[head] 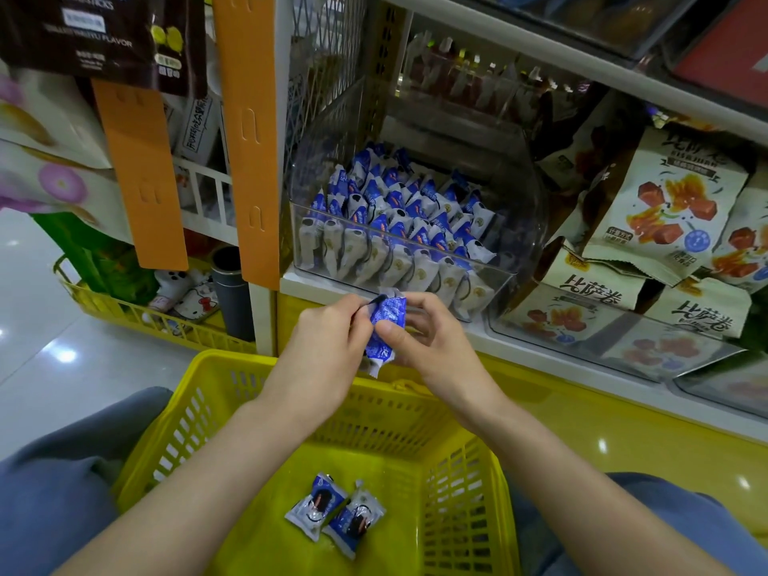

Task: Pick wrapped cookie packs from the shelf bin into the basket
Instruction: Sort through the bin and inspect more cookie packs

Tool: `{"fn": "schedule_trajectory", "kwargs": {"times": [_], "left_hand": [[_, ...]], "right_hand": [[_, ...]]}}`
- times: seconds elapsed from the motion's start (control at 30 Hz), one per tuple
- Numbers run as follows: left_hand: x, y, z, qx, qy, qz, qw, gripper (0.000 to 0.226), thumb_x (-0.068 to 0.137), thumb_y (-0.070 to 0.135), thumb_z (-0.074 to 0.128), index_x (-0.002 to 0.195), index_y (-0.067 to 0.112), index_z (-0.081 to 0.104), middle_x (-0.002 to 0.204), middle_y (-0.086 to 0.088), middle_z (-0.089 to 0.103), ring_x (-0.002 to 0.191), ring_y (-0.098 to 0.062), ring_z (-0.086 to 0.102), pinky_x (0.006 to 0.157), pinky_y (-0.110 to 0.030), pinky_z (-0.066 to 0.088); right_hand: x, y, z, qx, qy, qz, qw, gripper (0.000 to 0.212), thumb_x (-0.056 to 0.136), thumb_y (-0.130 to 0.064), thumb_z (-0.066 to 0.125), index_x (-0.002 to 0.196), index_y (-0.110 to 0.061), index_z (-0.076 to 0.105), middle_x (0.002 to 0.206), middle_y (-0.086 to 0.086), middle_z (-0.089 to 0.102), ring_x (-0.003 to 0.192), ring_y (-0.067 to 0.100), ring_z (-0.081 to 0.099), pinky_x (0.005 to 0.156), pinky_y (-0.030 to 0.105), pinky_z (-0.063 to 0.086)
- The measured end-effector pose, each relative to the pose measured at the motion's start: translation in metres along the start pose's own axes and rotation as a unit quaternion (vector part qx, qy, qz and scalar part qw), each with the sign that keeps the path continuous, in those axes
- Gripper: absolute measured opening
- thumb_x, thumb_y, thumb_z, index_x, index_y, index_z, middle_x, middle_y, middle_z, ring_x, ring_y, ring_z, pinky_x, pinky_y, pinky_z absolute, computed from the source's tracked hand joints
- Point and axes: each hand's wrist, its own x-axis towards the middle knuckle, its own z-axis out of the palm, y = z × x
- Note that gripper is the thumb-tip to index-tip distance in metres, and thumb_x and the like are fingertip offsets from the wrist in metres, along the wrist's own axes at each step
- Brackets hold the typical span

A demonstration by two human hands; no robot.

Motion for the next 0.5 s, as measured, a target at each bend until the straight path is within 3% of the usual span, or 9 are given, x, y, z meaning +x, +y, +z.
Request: {"fn": "schedule_trajectory", "kwargs": {"times": [0.07, 0.17, 0.23, 0.3, 0.33, 0.4, 0.43, 0.5], "left_hand": [[0.0, 0.002, 0.001, -0.028, -0.025, 0.004, 0.999, 0.018, 0.097, 0.022, 0.042, 0.1, 0.022, 0.06, 0.077, 0.013, 0.055, 0.066, -0.001, 0.052, 0.059, -0.009, 0.037], [-0.002, 0.004, 0.004, -0.032, -0.072, 0.001, 0.997, 0.031, 0.096, 0.017, 0.043, 0.124, 0.019, 0.055, 0.089, 0.014, 0.045, 0.081, -0.002, 0.047, 0.068, -0.007, 0.032], [-0.002, 0.006, 0.004, -0.057, -0.089, -0.021, 0.994, 0.032, 0.095, 0.011, 0.043, 0.124, 0.018, 0.055, 0.091, 0.009, 0.048, 0.086, -0.004, 0.051, 0.072, -0.007, 0.037], [0.0, 0.009, 0.002, -0.162, -0.111, -0.076, 0.978, 0.034, 0.094, 0.009, 0.045, 0.125, 0.019, 0.054, 0.109, 0.001, 0.057, 0.101, -0.014, 0.057, 0.09, -0.023, 0.046], [0.0, 0.011, 0.001, -0.239, -0.124, -0.113, 0.956, 0.03, 0.094, 0.012, 0.046, 0.122, 0.022, 0.055, 0.113, 0.0, 0.06, 0.103, -0.014, 0.059, 0.091, -0.03, 0.049], [0.0, 0.016, 0.0, -0.337, -0.132, -0.153, 0.919, 0.018, 0.093, 0.023, 0.05, 0.109, 0.028, 0.056, 0.107, 0.003, 0.063, 0.094, -0.007, 0.063, 0.083, -0.026, 0.054], [-0.001, 0.018, 0.001, -0.343, -0.123, -0.151, 0.919, 0.014, 0.092, 0.025, 0.051, 0.104, 0.029, 0.057, 0.102, 0.002, 0.065, 0.09, -0.006, 0.064, 0.08, -0.026, 0.055], [-0.001, 0.018, 0.002, -0.323, -0.085, -0.145, 0.932, 0.011, 0.093, 0.025, 0.05, 0.098, 0.027, 0.059, 0.097, -0.004, 0.067, 0.09, -0.019, 0.065, 0.084, -0.041, 0.054]], "right_hand": [[0.001, 0.0, -0.001, 0.015, 0.015, -0.001, 1.0, 0.03, 0.086, -0.019, 0.061, 0.113, -0.018, 0.049, 0.107, -0.005, 0.061, 0.084, -0.003, 0.063, 0.063, 0.015, 0.052], [0.002, 0.0, -0.001, 0.031, 0.034, -0.002, 0.999, 0.024, 0.087, -0.021, 0.06, 0.108, -0.02, 0.048, 0.104, -0.005, 0.061, 0.077, -0.006, 0.063, 0.057, 0.012, 0.05], [0.003, 0.002, -0.002, 0.027, 0.042, -0.005, 0.999, 0.025, 0.086, -0.022, 0.061, 0.107, -0.022, 0.048, 0.103, -0.005, 0.061, 0.08, -0.002, 0.063, 0.059, 0.013, 0.051], [0.005, 0.004, -0.003, -0.004, 0.061, -0.024, 0.998, 0.028, 0.083, -0.022, 0.064, 0.106, -0.025, 0.048, 0.103, -0.007, 0.06, 0.089, 0.002, 0.061, 0.067, 0.014, 0.052], [0.006, 0.005, -0.003, -0.034, 0.073, -0.042, 0.996, 0.031, 0.082, -0.022, 0.066, 0.105, -0.027, 0.047, 0.102, -0.01, 0.059, 0.091, -0.001, 0.059, 0.071, 0.012, 0.051], [0.005, 0.006, -0.002, -0.11, 0.091, -0.087, 0.986, 0.04, 0.078, -0.023, 0.071, 0.107, -0.029, 0.044, 0.101, -0.016, 0.056, 0.09, -0.007, 0.055, 0.073, 0.009, 0.047], [0.004, 0.007, -0.001, -0.155, 0.095, -0.109, 0.977, 0.045, 0.075, -0.024, 0.073, 0.108, -0.03, 0.043, 0.102, -0.019, 0.055, 0.091, -0.007, 0.054, 0.072, 0.009, 0.046], [0.001, 0.01, 0.003, -0.243, 0.095, -0.151, 0.953, 0.053, 0.071, -0.029, 0.076, 0.113, -0.03, 0.043, 0.106, -0.017, 0.053, 0.096, -0.003, 0.05, 0.077, 0.009, 0.042]]}}
